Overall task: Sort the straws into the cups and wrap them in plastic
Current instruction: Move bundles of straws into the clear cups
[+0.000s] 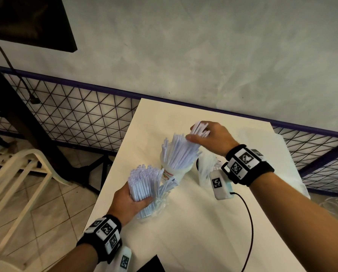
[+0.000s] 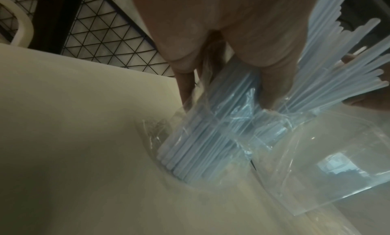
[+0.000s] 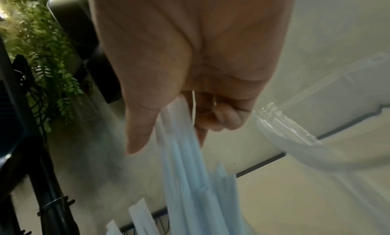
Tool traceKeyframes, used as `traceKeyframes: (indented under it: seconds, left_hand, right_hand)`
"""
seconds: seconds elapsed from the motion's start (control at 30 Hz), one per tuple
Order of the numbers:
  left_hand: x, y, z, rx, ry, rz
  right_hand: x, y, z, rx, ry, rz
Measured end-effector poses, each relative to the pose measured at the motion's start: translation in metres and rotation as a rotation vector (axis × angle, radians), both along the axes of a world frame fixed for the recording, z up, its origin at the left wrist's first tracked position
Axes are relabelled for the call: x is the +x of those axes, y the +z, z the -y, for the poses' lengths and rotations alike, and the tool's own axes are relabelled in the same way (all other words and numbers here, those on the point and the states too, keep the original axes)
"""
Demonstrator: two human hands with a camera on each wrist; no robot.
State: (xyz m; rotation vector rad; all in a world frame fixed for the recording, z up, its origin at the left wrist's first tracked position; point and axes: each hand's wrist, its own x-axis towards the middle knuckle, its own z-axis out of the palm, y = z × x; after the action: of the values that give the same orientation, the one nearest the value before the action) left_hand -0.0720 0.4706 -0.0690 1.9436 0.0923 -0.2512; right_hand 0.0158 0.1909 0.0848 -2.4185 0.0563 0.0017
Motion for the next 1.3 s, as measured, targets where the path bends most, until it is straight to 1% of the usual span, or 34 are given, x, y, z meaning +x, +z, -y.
traceKeyframes:
  seconds: [0.03, 0.1, 0.17, 0.2, 0.23, 0.27, 0.37, 0.43, 0.5, 0.6, 0.7, 0.87, 0.93, 1.03, 1.1, 1.2, 1.3]
  left_hand:
    - [0.0, 0.0, 0.0, 0.003, 0.0, 0.0]
    - [0.0, -0.001, 0.0, 0.007, 0.002, -0.003]
    - [0.0, -0.001, 0.0, 0.01, 0.002, -0.005]
    - [0.001, 0.0, 0.001, 0.009, 0.0, -0.003]
    - [0.001, 0.0, 0.001, 0.006, 0.0, -0.003]
    - [0.001, 0.0, 0.001, 0.0, 0.0, -0.003]
    - [0.002, 0.0, 0.001, -0.021, -0.002, -0.01]
    - [0.002, -0.002, 0.001, -0.026, -0.005, -0.012]
    - [0.002, -0.003, 0.0, -0.032, 0.0, -0.016]
    - [0.003, -0.004, 0.0, -0.035, -0.001, -0.024]
    - [0.003, -0.003, 0.001, -0.037, -0.004, -0.024]
    - [0.003, -0.004, 0.0, -0.043, -0.001, -0.023]
    - [0.003, -0.006, -0.001, -0.033, 0.002, -0.025]
    - [0.004, -0.008, -0.002, -0.031, 0.006, -0.028]
    - [0.004, -0.007, -0.002, -0.032, 0.006, -0.025]
    - [0.003, -0.005, -0.001, -0.027, 0.007, -0.018]
    - [0.002, -0.005, -0.001, -0.031, 0.005, -0.018]
  right_hand:
    - [-0.001, -0.004, 0.0, -0.015, 0.009, -0.033]
    - [-0.005, -0.008, -0.001, 0.036, -0.007, -0.03]
    - [-0.011, -0.011, -0.005, 0.143, -0.037, 0.066]
    - [-0.015, -0.013, -0.007, 0.173, -0.035, 0.122]
    - [-0.018, -0.015, -0.011, 0.161, -0.008, 0.154]
    - [-0.022, -0.019, -0.014, 0.107, 0.049, 0.15]
    - [-0.03, -0.037, -0.027, -0.209, 0.253, 0.021]
    - [-0.03, -0.051, -0.03, -0.316, 0.301, -0.006]
    - [-0.027, -0.058, -0.032, -0.334, 0.283, 0.043]
    - [-0.021, -0.058, -0.039, -0.381, 0.252, 0.151]
    - [-0.012, -0.056, -0.054, -0.492, 0.241, 0.229]
    - [0.003, -0.054, -0.073, -0.596, 0.187, 0.217]
    - [0.008, -0.055, -0.075, -0.588, 0.147, 0.224]
    - [0.012, -0.053, -0.071, -0.518, 0.087, 0.234]
    - [0.013, -0.053, -0.065, -0.443, 0.078, 0.237]
    - [0.014, -0.055, -0.058, -0.299, 0.06, 0.168]
    - [0.017, -0.06, -0.053, -0.226, 0.063, 0.16]
